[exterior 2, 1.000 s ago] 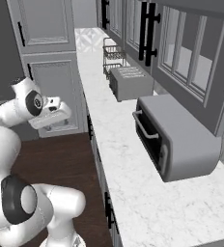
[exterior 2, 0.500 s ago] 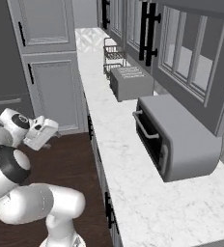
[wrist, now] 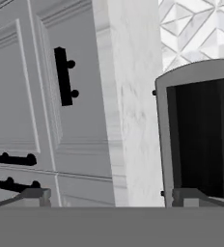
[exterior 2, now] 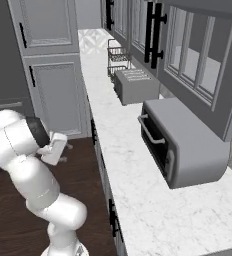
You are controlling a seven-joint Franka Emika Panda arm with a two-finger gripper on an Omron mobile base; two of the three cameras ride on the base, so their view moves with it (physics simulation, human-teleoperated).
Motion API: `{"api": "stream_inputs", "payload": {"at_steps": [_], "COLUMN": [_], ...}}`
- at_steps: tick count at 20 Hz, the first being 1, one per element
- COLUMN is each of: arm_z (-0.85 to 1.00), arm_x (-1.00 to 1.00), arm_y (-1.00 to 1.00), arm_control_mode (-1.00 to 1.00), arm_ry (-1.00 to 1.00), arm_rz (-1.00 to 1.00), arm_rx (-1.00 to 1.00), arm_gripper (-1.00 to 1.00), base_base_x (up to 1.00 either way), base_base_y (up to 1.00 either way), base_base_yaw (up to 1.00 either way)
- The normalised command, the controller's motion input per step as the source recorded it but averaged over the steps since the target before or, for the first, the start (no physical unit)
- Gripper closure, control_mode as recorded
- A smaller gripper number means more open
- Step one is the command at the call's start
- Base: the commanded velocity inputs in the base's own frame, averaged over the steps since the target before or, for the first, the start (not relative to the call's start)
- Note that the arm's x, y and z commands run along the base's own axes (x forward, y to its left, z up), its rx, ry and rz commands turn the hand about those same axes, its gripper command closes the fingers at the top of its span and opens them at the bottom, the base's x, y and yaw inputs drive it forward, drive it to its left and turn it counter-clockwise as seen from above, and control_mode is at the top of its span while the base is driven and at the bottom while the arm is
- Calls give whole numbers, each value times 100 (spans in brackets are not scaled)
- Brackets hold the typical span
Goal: Take a straw from the drawer in front and place it inside the glass cup on the dining counter.
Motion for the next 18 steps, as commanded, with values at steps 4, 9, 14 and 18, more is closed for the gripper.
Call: {"api": "stream_inputs", "payload": {"at_steps": [4,9,14,18], "arm_z": [-56,-50,-45,-41], "arm_x": [32,50,54,43], "arm_y": [-49,-51,-39,-28], "arm_control_mode": [-100,-100,-100,-100], "arm_ry": [0,2,1,0], "arm_rz": [-6,-5,-4,-2], "arm_rx": [-15,-7,-4,-3], "arm_gripper": [-100,-100,-100,-100], "base_base_x": [0,0,0,0], "base_base_y": [0,0,0,0], "base_base_yaw": [0,0,0,0]}}
